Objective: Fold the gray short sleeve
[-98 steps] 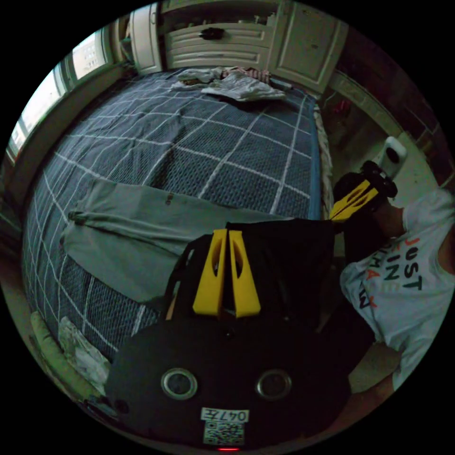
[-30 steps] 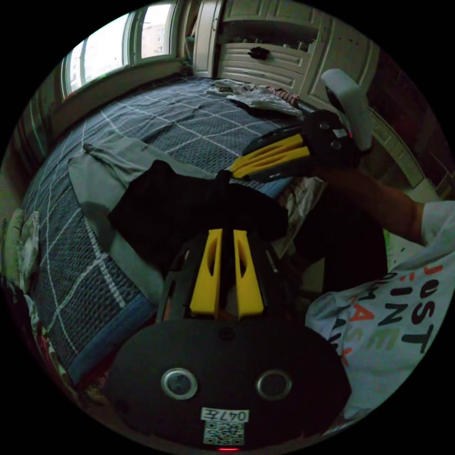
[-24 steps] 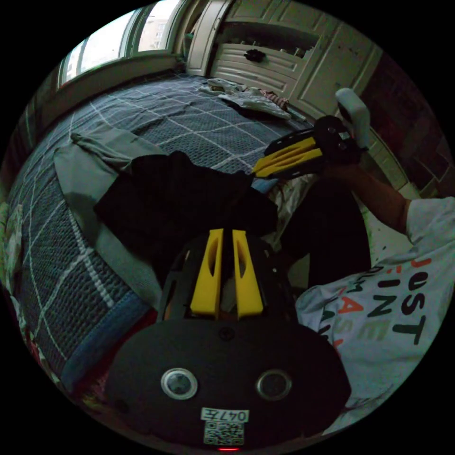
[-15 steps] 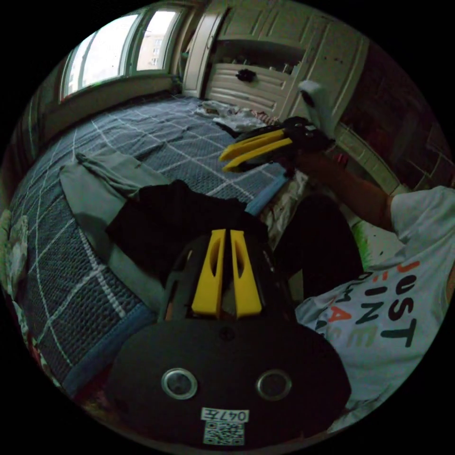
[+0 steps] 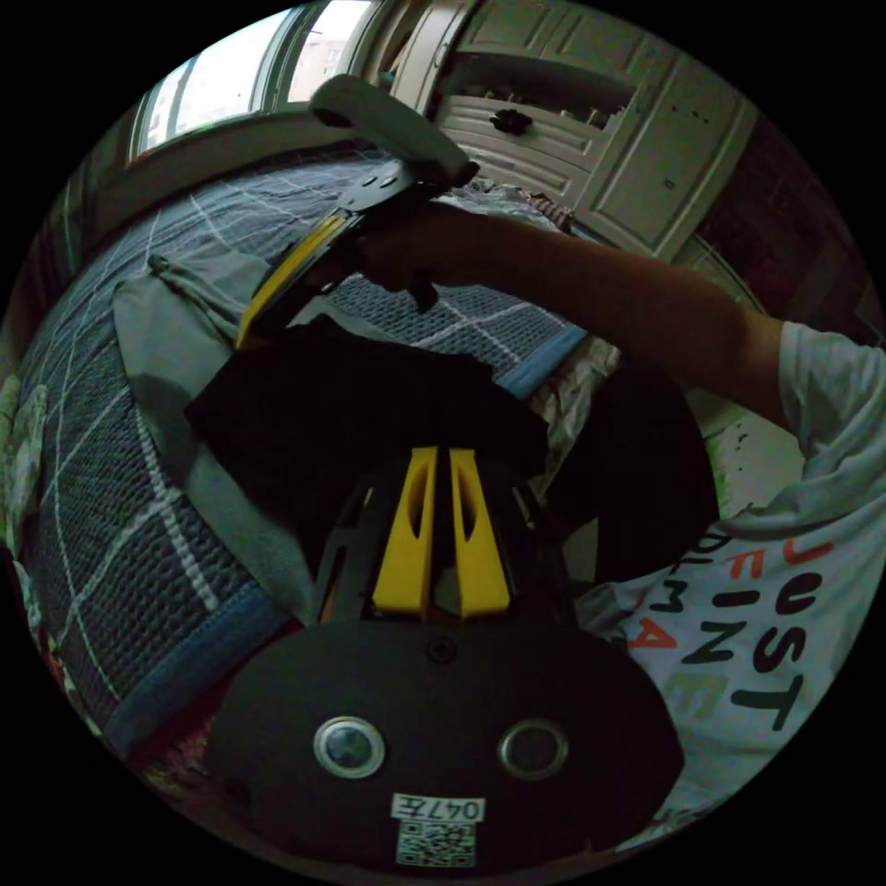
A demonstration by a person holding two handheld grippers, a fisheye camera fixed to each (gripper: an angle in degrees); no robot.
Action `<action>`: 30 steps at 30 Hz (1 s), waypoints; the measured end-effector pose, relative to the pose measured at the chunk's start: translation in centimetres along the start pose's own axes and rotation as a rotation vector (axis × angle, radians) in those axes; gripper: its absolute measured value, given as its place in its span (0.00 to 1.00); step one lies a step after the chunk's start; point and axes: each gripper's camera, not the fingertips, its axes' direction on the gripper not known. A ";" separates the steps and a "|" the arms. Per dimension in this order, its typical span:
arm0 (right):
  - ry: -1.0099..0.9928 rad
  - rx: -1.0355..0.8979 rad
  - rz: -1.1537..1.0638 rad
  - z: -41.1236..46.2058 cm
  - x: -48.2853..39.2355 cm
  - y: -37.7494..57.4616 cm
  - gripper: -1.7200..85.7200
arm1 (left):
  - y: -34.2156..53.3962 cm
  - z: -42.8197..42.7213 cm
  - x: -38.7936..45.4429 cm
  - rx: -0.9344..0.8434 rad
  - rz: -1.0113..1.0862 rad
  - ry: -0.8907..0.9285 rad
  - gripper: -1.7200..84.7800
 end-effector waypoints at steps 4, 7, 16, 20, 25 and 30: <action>-0.031 -0.032 -0.039 2.5 2.9 -1.5 0.02 | -1.0 -0.3 -2.3 -0.009 -0.006 0.013 0.01; -0.127 0.031 0.017 2.3 6.4 -0.7 0.02 | -1.8 -0.7 -4.2 -0.007 -0.024 0.039 0.01; -0.049 0.284 0.126 -4.8 13.3 2.2 0.03 | -4.1 -3.2 -9.5 0.037 -0.002 0.119 0.01; -0.039 0.188 0.087 -2.8 13.8 2.6 0.03 | -5.5 -4.0 -12.5 0.058 -0.025 0.157 0.01; -0.062 0.161 0.123 -1.3 17.5 3.5 0.03 | -7.1 -6.6 -16.0 0.152 -0.037 0.137 0.04; 0.178 0.439 0.124 -7.6 21.6 3.9 0.07 | -11.3 -13.2 -23.2 0.268 -0.099 -0.116 0.08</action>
